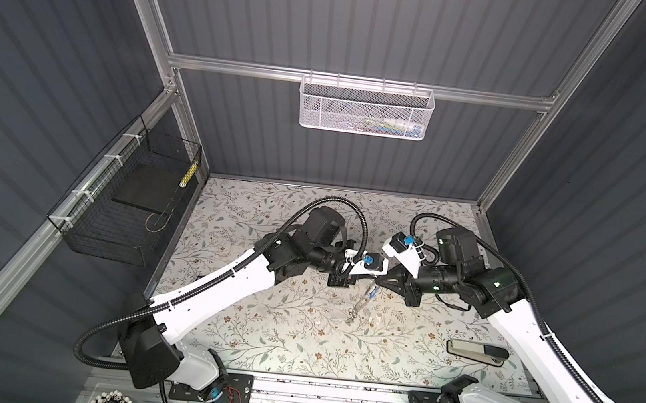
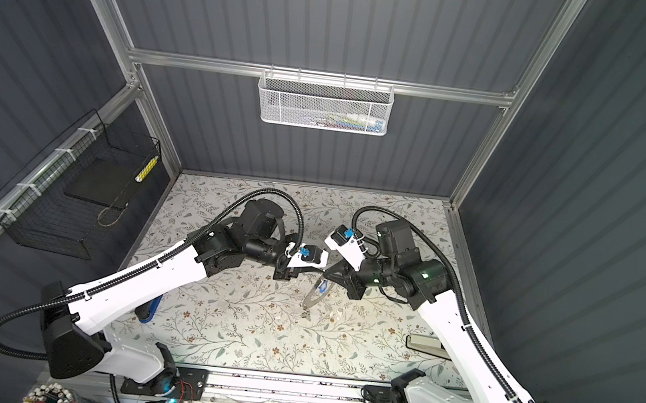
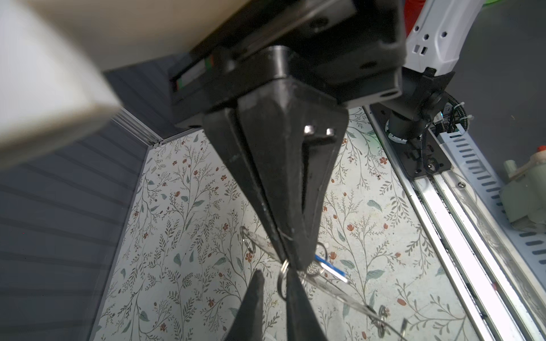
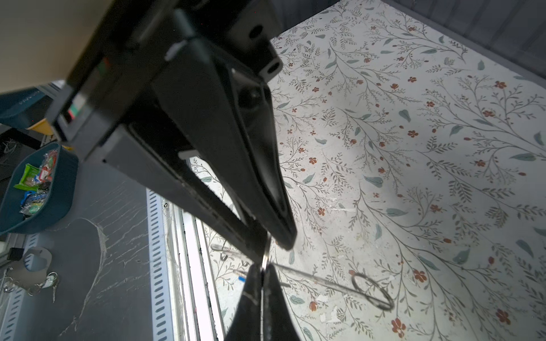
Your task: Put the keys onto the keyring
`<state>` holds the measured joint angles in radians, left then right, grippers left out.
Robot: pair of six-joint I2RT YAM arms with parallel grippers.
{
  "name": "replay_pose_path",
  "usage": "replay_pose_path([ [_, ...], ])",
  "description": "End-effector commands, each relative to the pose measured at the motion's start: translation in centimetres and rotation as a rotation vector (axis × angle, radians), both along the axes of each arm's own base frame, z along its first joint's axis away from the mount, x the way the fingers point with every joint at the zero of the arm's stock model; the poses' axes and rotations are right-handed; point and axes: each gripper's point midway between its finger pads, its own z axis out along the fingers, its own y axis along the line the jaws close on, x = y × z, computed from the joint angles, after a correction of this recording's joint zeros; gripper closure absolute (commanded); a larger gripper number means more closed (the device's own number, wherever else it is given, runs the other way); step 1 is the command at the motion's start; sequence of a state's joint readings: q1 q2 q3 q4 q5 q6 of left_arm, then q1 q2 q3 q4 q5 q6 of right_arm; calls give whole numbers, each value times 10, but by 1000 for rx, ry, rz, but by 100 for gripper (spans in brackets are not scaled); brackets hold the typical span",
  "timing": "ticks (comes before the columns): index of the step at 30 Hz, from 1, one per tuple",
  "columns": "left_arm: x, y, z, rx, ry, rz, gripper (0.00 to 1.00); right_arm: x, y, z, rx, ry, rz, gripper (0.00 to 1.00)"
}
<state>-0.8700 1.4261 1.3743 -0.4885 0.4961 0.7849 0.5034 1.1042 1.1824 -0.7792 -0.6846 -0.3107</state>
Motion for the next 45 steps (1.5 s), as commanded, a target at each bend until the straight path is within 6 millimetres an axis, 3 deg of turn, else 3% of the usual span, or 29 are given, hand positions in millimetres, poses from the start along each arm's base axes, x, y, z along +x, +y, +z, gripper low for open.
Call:
replay_pose_path([
  [1, -8, -3, 10, 3, -3, -63, 89, -6, 5, 13, 17, -82, 56, 100],
  [9, -22, -2, 5, 28, 21, -153, 100, -3, 5, 14, 4, -143, 61, 100],
  [14, -26, -3, 6, 24, 46, -172, 100, 3, 4, 16, -3, -181, 37, 100],
  [16, -26, -3, 6, 20, 58, -169, 100, 5, 4, 18, -1, -194, 28, 93],
  [18, -24, -4, 6, 13, 65, -150, 100, 7, 2, 17, -8, -208, 16, 81],
  [21, -17, -3, 8, -14, 71, -104, 100, 9, -5, 15, -16, -249, -20, 71],
  [24, -11, 1, 7, -60, 117, -63, 100, 13, -15, 13, 10, -282, -85, 63],
  [30, 2, 5, 24, -196, 174, 12, 100, 8, -27, 12, 89, -321, -155, 53],
  [38, 11, 4, 56, -327, 201, 93, 100, 17, -22, 3, 127, -332, -165, 56],
  [45, 19, 5, 73, -454, 248, 156, 100, 28, -22, 13, 147, -410, -193, 56],
])
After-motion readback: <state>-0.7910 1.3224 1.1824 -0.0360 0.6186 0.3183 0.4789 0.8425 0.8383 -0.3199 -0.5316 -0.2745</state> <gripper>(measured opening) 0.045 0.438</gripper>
